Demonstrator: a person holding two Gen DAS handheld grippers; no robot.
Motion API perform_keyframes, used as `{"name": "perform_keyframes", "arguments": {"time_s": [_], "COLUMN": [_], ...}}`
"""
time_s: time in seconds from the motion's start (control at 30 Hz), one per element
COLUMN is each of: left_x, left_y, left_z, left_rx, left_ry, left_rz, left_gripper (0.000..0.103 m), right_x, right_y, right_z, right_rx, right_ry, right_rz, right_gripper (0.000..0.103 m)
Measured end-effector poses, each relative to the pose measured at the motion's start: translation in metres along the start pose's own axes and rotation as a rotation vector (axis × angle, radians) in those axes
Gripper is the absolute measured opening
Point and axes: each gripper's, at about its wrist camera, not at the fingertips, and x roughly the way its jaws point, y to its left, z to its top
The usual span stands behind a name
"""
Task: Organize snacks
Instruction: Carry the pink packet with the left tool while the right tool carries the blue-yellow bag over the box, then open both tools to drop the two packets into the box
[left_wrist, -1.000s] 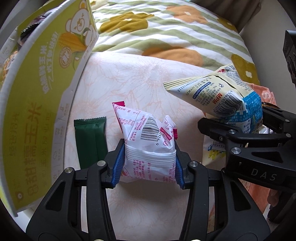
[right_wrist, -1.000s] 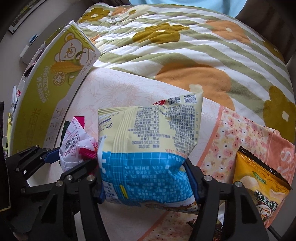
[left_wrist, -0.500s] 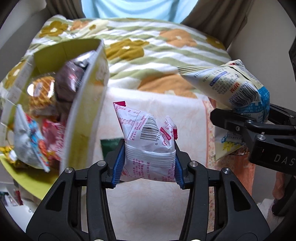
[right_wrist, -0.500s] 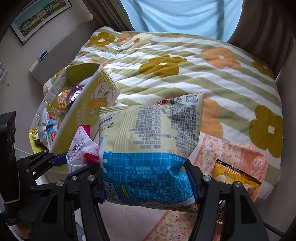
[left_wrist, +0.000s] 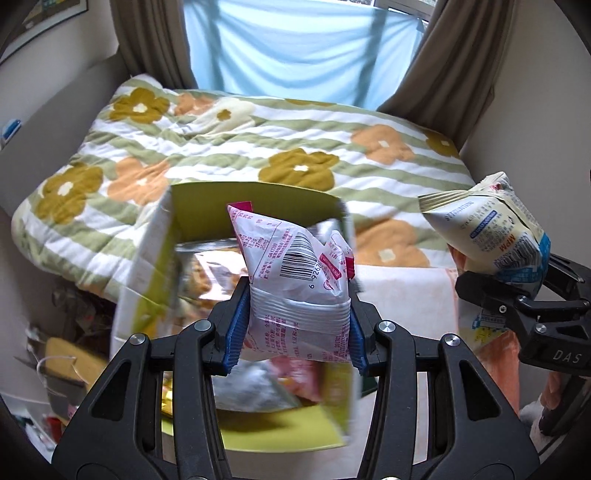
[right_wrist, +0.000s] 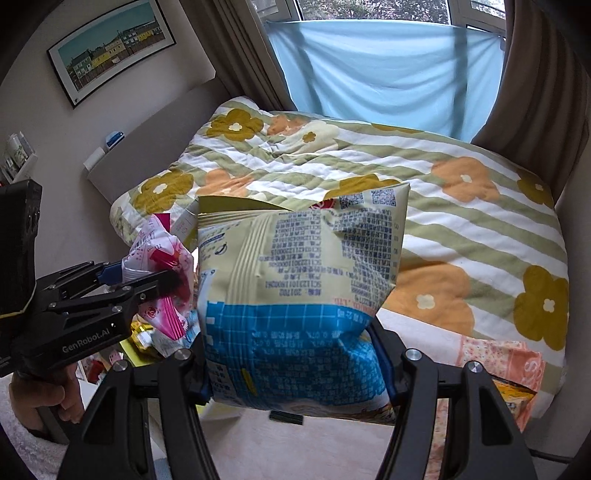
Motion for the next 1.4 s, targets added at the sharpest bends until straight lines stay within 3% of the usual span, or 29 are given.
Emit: {"name": "perform_keyframes", "arguments": {"time_s": [0.3,0.4,0.5,0.6,0.63,0.7,0.73,0.83,1.1,1.2,1.23,1.3,1.4], "left_x": [0.035,0.043,0.046,0.047,0.046,0.042,0.037,0.017,0.007,0.004,0.002,-0.001,-0.005], "left_y": [0.09,0.103,0.109,0.111,0.112,0.115,0.117,0.126,0.126,0.129,0.13,0.133,0.138], "left_z": [-0.001,-0.004,-0.007,-0.008,-0.008,-0.011,-0.014,-0.024,-0.049,-0.056,-0.057,-0.06,-0.064], "left_rx": [0.033,0.06,0.078,0.08,0.077,0.065,0.052,0.002,-0.005,-0.018,-0.018,-0.013,-0.019], "left_ry": [0.078,0.093,0.098,0.108,0.112,0.108,0.092,0.039,0.047,0.049,0.048,0.042,0.028], "left_rz": [-0.045,-0.057,-0.114,-0.112,-0.111,-0.111,-0.108,-0.109,-0.067,-0.068,-0.062,-0.042,-0.026], "left_gripper": [0.042,0.042,0.042,0.043,0.045,0.076,0.103,0.103,0.103,0.103,0.103,0.103,0.103], "right_x": [0.052,0.06,0.061,0.058,0.056,0.052,0.051,0.051,0.068,0.069,0.069,0.067,0.062], "right_y": [0.067,0.079,0.084,0.087,0.088,0.089,0.09,0.088,0.102,0.106,0.107,0.109,0.107], "right_z": [0.01,0.009,0.005,0.003,0.002,0.002,0.001,-0.004,0.004,0.01,0.01,0.01,0.001], "right_rx": [0.078,0.107,0.126,0.136,0.139,0.141,0.14,0.131,0.053,0.01,0.002,-0.01,-0.008], "right_ry": [0.011,0.022,0.024,0.028,0.026,0.024,0.023,0.03,0.049,0.005,-0.008,-0.031,-0.04], "right_rz": [-0.006,-0.018,-0.04,-0.061,-0.066,-0.071,-0.072,-0.072,-0.065,-0.091,-0.09,-0.083,-0.101], "right_gripper": [0.06,0.06,0.06,0.06,0.06,0.06,0.06,0.06,0.061,0.068,0.082,0.099,0.1]}}
